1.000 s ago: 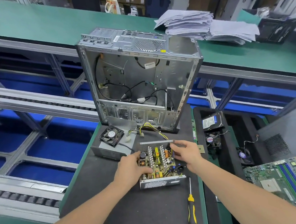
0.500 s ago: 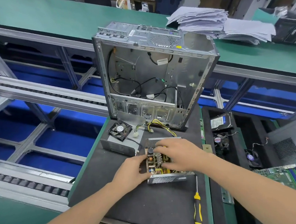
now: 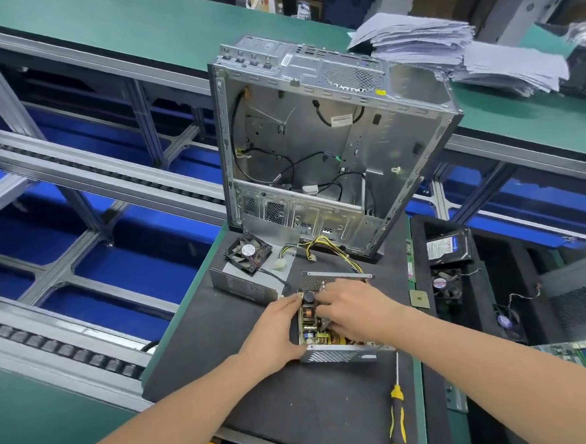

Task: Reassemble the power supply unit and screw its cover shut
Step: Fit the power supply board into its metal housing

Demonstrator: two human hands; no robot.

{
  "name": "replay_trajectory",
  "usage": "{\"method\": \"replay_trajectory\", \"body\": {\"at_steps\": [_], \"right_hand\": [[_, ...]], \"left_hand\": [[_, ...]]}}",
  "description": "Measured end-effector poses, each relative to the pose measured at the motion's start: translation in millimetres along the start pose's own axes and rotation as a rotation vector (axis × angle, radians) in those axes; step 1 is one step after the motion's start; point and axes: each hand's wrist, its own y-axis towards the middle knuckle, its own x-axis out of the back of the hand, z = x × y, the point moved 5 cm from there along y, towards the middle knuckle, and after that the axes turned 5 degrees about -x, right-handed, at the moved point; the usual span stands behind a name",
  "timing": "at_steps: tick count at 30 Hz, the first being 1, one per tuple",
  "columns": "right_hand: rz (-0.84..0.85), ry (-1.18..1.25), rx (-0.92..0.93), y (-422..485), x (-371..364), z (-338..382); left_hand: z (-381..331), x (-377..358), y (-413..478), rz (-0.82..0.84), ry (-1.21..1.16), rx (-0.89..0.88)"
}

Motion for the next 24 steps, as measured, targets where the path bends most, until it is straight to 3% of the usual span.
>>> {"method": "replay_trajectory", "body": {"at_steps": [5, 16, 24], "right_hand": [[0.057, 0.041, -0.085, 0, -5, -1], [0.048, 0.085, -0.094, -4, -13, -2], [0.026, 0.167, -0.236, -1, -13, -2]], "left_hand": [[1, -2, 0, 0.014, 0.009, 0.003], [-2, 1, 0, 0.021, 0.064, -0.007], [-7, 7, 6, 0.059, -0.008, 0.053]]}}
